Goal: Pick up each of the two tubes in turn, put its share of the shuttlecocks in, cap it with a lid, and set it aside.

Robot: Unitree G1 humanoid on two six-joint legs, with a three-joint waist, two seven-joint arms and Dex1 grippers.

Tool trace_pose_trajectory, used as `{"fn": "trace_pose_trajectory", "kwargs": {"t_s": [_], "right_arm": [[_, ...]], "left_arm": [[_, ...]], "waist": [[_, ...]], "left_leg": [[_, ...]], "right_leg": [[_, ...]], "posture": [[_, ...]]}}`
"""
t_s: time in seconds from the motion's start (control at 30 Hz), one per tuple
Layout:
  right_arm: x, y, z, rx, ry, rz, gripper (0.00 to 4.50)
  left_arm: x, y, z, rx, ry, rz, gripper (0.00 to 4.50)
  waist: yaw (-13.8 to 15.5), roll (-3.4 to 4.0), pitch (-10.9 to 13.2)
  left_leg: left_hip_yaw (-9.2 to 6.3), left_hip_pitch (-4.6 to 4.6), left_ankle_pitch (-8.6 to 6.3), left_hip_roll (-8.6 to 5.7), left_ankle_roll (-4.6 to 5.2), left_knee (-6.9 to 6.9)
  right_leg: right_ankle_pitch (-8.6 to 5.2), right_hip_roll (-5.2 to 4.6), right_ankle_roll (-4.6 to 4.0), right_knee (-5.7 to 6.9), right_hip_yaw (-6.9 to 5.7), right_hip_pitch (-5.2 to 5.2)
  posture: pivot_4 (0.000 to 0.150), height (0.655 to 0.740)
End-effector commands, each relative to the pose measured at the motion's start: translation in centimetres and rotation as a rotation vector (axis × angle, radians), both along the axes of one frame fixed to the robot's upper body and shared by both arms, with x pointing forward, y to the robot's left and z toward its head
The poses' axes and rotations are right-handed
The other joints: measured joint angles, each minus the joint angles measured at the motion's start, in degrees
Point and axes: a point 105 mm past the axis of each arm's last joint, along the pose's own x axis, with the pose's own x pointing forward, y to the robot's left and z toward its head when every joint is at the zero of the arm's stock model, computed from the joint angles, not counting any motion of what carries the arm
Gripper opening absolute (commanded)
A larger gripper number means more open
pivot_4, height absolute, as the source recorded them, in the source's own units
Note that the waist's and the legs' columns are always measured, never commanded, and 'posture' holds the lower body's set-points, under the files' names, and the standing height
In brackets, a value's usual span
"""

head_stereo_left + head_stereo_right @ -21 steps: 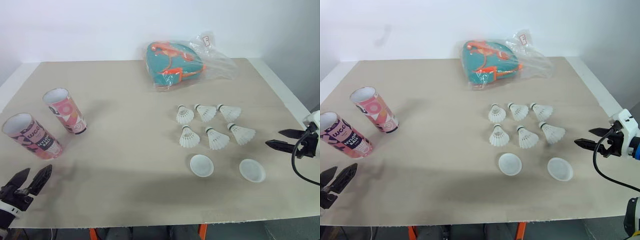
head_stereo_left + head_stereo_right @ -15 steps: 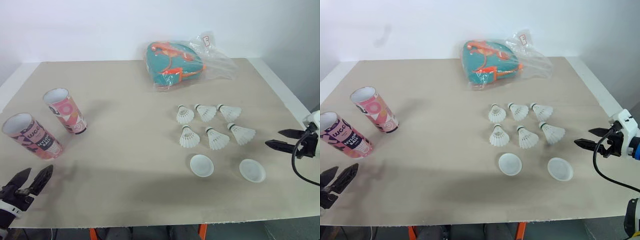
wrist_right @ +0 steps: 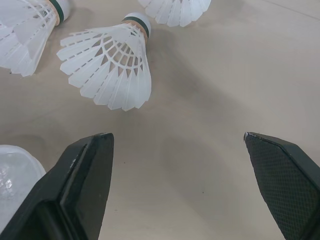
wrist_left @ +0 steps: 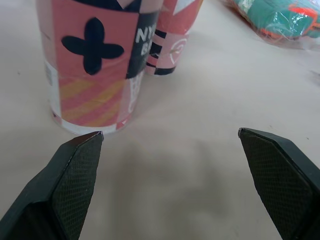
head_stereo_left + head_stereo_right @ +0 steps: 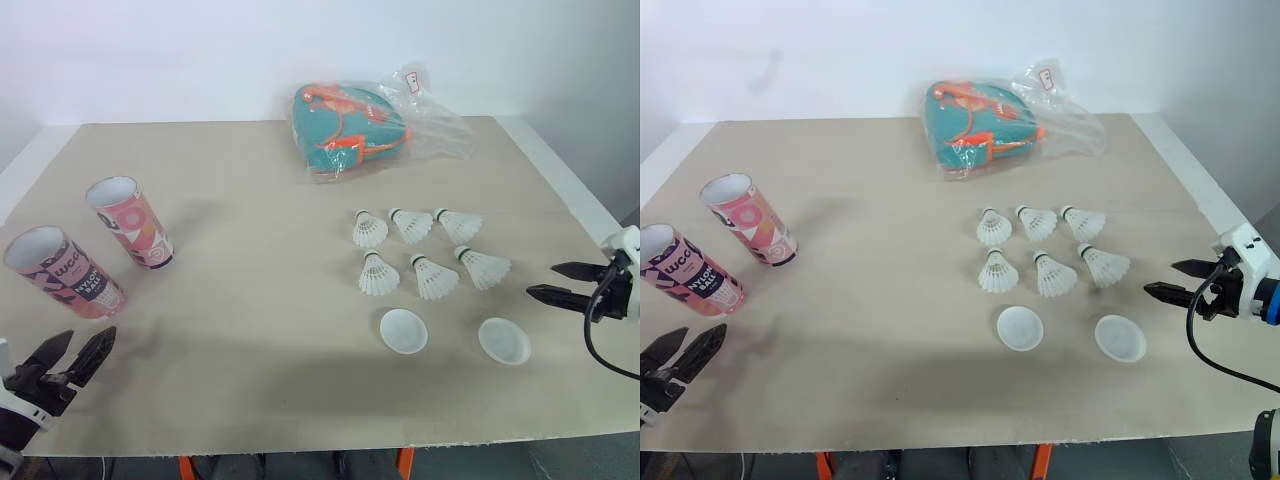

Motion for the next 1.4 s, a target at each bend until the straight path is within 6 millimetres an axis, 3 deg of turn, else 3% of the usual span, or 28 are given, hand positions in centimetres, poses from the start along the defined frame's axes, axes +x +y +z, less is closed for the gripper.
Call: {"fn": "trace_pose_trajectory", "kwargs": {"t_s": [0.03, 0.13, 0.27, 0.33, 0.63, 0.73, 0.9, 1.0, 1.13, 1.27, 1.4], "right_arm": [[0.1, -0.2, 1.6, 0.001, -0.060, -0.001, 4.46], [0.1, 0.1, 1.7, 0.001, -0.066, 0.016, 4.46], [0.5, 2.2, 2.7, 0.024, -0.097, 0.112, 4.46], [0.6, 4.4, 2.9, 0.031, -0.108, 0.204, 4.46], [-0.5, 18.4, 5.3, 0.215, -0.192, 0.649, 4.46], [-0.4, 20.1, 5.9, 0.250, -0.208, 0.674, 4.46], [0.1, 25.6, 6.5, 0.347, -0.257, 0.767, 4.46], [0.5, 28.3, 6.1, 0.343, -0.268, 0.786, 4.46], [0.4, 29.7, 5.5, 0.351, -0.265, 0.813, 4.46], [0.2, 30.7, 5.1, 0.360, -0.266, 0.840, 4.46], [-0.3, 31.3, 4.5, 0.373, -0.268, 0.844, 4.46]], "left_arm": [[-0.1, 0.2, 0.6, 0.025, -0.010, -0.003, 4.50], [-0.2, 0.2, 0.6, 0.018, -0.012, -0.002, 4.50], [-0.2, 0.3, 0.5, 0.005, -0.016, 0.008, 4.50], [-0.2, 0.1, 0.3, -0.015, -0.007, 0.003, 4.50], [-1.3, -0.1, 0.5, -0.083, -0.041, 0.029, 4.50], [-1.5, 0.0, 0.7, -0.089, -0.062, 0.053, 4.50], [-3.2, 0.7, 2.0, -0.146, -0.173, 0.144, 4.50], [-4.5, 1.9, 1.4, -0.103, -0.191, 0.264, 4.50], [-5.1, 2.7, 1.1, -0.035, -0.198, 0.334, 4.50], [-4.4, 3.2, 0.8, 0.059, -0.192, 0.391, 4.50], [-1.2, 2.7, 0.2, 0.172, -0.158, 0.321, 4.50]], "waist": [[0.0, 0.00, 0.0], [0.0, 0.00, 0.0], [0.0, 0.01, 0.0], [0.0, -0.01, 0.0], [0.1, -0.10, 0.0], [0.2, -0.30, 0.0], [0.0, -0.65, 0.0], [-0.1, -0.64, 0.0], [0.4, -0.79, 0.0], [0.4, -0.82, -0.1], [0.5, -0.85, -0.1]], "left_leg": [[0.00, 0.00, 0.00, 0.00, 0.00, 0.00], [0.00, 0.00, 0.00, 0.00, 0.00, 0.00], [0.00, 0.00, 0.00, 0.00, 0.00, 0.00], [-0.02, 0.00, 0.00, 0.02, 0.00, 0.00], [-0.12, -0.08, -0.01, 0.06, -0.01, -0.02], [-0.14, -0.12, -0.01, 0.06, -0.01, 0.00], [-0.12, -0.17, -0.01, 0.13, -0.02, -0.01], [-0.07, -0.17, -0.02, 0.22, -0.03, -0.03], [-0.22, -0.40, -0.02, 0.16, -0.03, -0.02], [-0.25, -0.49, -0.02, 0.15, -0.03, -0.01], [-0.30, -0.48, 0.02, 0.17, -0.04, -0.01]], "right_leg": [[0.00, 0.00, 0.00, 0.00, 0.00, 0.00], [0.00, 0.00, 0.00, 0.00, 0.00, 0.00], [0.00, 0.00, 0.00, 0.00, 0.01, 0.00], [0.00, 0.02, 0.00, 0.00, 0.00, 0.00], [-0.17, 0.08, 0.32, 0.00, -0.05, -0.03], [-0.17, 0.06, 0.31, 0.00, -0.08, -0.05], [-0.10, 0.08, 0.18, -0.02, -0.09, -0.12], [-0.03, 0.15, 0.02, -0.02, -0.12, -0.20], [0.01, 0.17, -0.10, -0.02, -0.20, -0.30], [0.02, 0.16, -0.11, -0.02, -0.23, -0.39], [0.07, 0.22, -0.14, 0.00, -0.28, -0.41]], "posture": [[0.150, 0.7400], [0.150, 0.7400], [0.150, 0.7400], [0.150, 0.7400], [0.150, 0.7400], [0.150, 0.7400], [0.150, 0.7400], [0.150, 0.7400], [0.150, 0.7400], [0.150, 0.7400], [0.150, 0.7400]]}}
